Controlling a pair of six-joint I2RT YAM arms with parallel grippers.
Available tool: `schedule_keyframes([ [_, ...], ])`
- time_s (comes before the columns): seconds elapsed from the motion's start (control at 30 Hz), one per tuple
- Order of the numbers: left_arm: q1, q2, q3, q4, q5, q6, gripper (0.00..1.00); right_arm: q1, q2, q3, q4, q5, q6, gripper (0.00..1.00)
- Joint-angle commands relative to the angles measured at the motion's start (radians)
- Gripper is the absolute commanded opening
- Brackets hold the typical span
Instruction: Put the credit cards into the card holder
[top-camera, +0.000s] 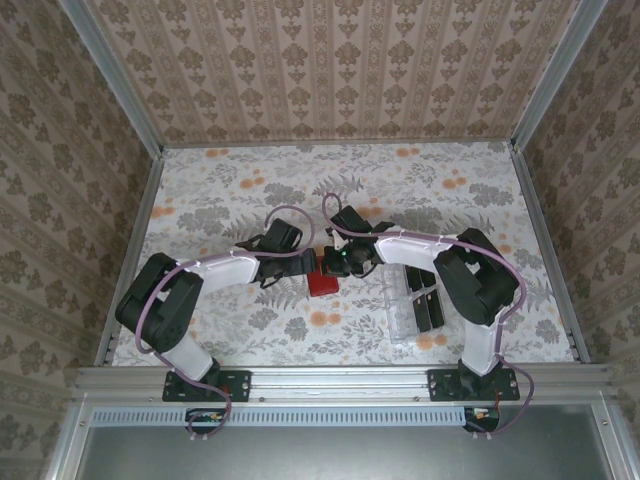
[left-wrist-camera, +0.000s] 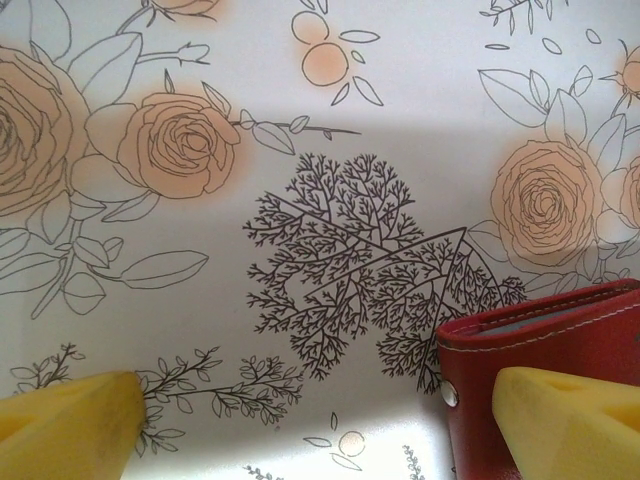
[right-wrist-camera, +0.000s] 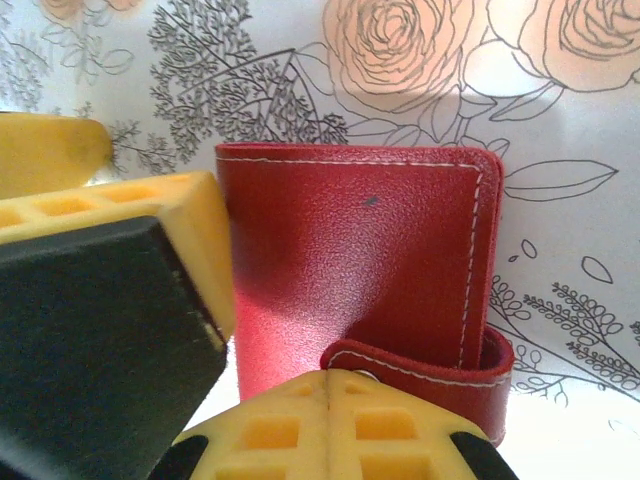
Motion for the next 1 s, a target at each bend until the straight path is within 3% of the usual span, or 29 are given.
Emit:
schedule_keyframes([
  [0.0, -0.006, 0.057, -0.002, 0.004, 0.05, 0.006, 1.0, 0.001, 0.025, 0.01, 0.014, -0.022, 0.013, 0.0],
  [0.67, -0.009, 0.058, -0.014, 0.015, 0.056, 0.001, 1.0, -0.038, 0.085, -0.045, 0.003, 0.006, 0.045, 0.0],
  [0.97, -0.009, 0.063, -0.015, 0.016, 0.055, 0.001, 1.0, -0.043, 0.062, -0.086, 0.102, -0.062, 0.068, 0.0],
])
